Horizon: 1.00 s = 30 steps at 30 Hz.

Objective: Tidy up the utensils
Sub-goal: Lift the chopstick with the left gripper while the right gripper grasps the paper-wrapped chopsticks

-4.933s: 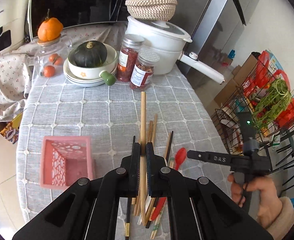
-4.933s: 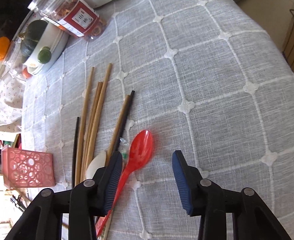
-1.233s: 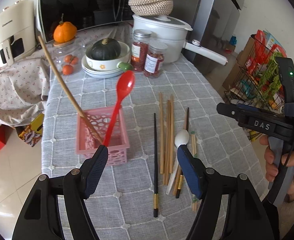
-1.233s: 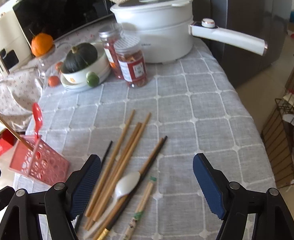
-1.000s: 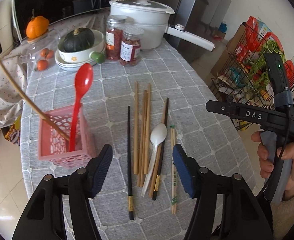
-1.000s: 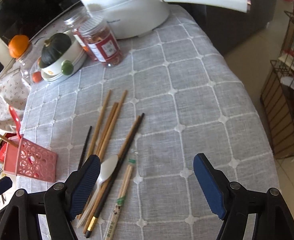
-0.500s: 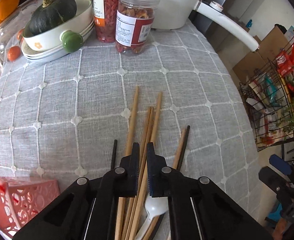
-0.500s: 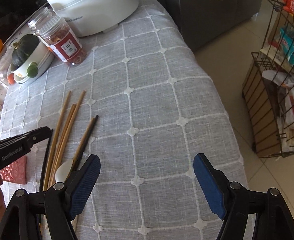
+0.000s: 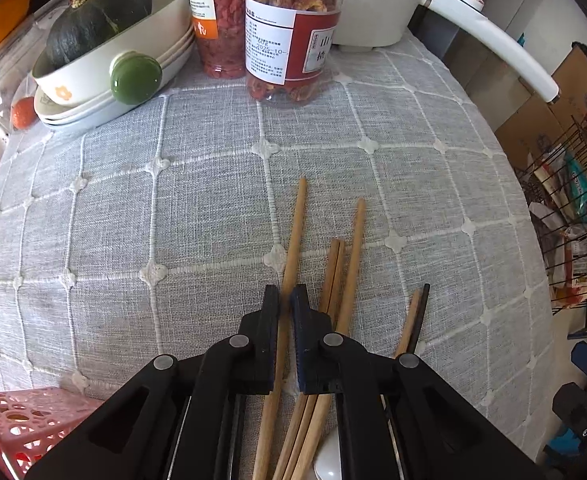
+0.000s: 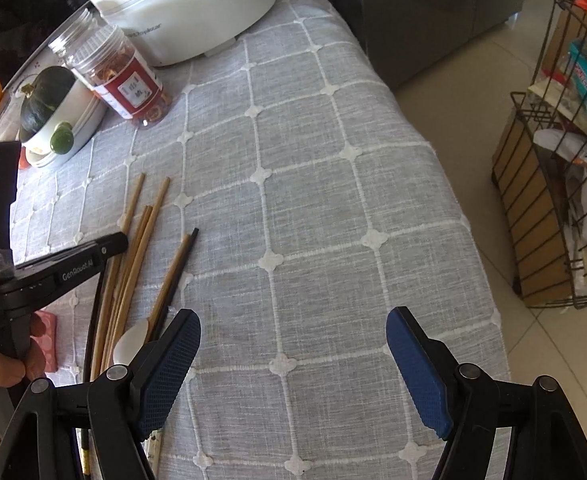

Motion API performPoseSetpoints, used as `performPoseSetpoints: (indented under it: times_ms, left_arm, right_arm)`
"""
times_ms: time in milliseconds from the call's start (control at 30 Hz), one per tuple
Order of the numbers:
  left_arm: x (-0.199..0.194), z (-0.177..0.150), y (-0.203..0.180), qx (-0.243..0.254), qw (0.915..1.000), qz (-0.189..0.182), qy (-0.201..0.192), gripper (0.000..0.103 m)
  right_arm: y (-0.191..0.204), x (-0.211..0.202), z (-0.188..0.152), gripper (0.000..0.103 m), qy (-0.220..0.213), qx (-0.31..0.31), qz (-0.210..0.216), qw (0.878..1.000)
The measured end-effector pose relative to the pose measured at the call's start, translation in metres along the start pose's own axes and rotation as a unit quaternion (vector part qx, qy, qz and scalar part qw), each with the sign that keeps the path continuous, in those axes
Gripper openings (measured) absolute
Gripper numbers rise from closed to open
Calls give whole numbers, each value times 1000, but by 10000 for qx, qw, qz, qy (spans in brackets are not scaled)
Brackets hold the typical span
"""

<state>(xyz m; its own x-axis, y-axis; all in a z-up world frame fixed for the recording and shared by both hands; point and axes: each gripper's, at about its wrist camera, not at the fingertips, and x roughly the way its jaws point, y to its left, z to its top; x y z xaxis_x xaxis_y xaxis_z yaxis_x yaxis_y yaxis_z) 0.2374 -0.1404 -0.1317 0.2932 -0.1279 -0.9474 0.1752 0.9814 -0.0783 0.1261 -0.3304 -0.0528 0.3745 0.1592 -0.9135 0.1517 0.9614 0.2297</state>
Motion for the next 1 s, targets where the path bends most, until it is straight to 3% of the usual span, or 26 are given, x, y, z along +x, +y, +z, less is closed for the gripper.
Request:
performPoseSetpoints:
  times_ms: [67, 300, 433, 667, 833, 1000]
  left_arm:
    - [-5, -3, 1, 27, 9999, 92, -59, 7]
    - [-68, -36, 4, 307, 9978, -161, -556, 6]
    - [-115, -60, 7, 534, 9932, -283, -996, 6]
    - [-181, -112, 31, 549, 9841, -557, -1594, 6]
    - [-202, -144, 54, 341, 9768, -743, -1977, 6]
    - [-213, -156, 73, 285, 9739, -824, -2095, 5]
  right_arm:
    - [4, 3, -2, 81, 46, -69, -38, 10000]
    - [18, 10, -9, 81, 161, -315, -67, 9994]
    - [28, 17, -16, 81, 343, -332, 80, 9988]
    - [59, 29, -34, 81, 516, -751, -22, 9958]
    - [78, 43, -48, 81, 722, -902, 55, 9933]
    - [86, 56, -57, 80, 876, -923, 56, 9919]
